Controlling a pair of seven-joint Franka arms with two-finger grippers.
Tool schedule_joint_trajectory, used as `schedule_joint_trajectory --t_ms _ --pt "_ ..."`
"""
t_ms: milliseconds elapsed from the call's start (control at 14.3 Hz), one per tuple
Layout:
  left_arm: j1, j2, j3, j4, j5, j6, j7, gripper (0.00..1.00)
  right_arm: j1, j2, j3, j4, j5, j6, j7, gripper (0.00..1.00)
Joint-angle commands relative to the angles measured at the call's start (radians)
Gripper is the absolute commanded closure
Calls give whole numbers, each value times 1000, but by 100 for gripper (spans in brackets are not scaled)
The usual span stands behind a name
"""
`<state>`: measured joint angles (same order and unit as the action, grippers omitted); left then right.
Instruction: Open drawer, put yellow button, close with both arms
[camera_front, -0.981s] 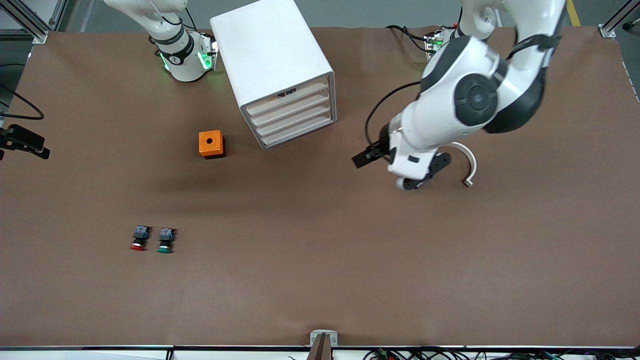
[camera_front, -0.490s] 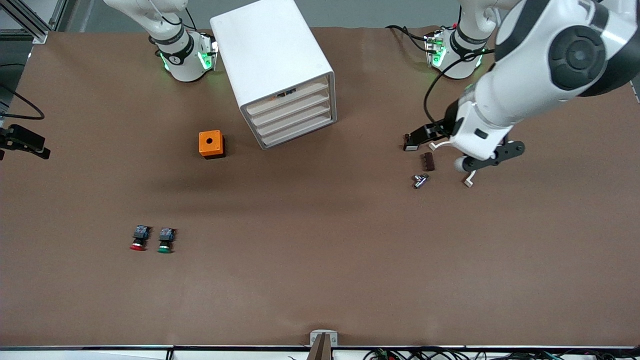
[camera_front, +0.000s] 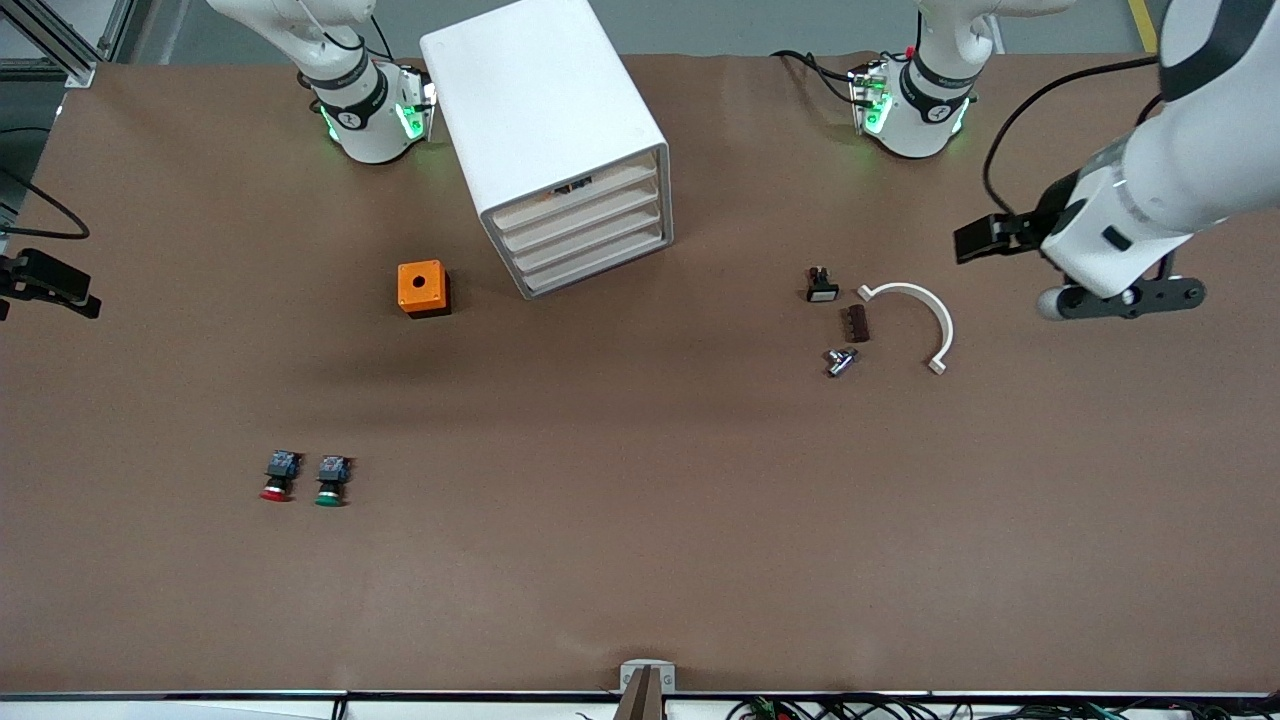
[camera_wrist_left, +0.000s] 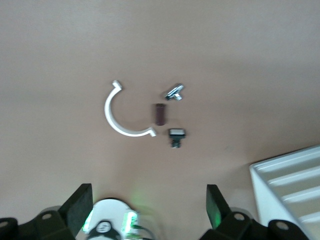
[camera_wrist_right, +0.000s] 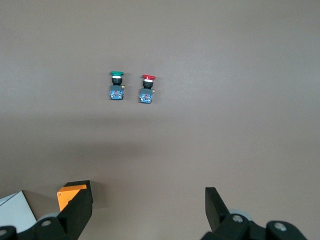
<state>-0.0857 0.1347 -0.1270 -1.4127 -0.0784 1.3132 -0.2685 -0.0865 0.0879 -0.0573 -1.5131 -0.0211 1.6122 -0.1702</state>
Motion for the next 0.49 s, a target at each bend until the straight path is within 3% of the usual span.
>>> schedule_joint_trajectory --t_ms 0,140,420 --pt "-6 -118 87 -130 19 8 142 0 -15 -10 14 4 -10 -8 -14 0" --pt "-6 -147 141 -169 23 15 236 0 -15 -10 14 4 -10 -8 -12 0" --pt "4 -210 149 -293 85 171 285 0 -15 -10 14 7 -10 -9 -14 0"
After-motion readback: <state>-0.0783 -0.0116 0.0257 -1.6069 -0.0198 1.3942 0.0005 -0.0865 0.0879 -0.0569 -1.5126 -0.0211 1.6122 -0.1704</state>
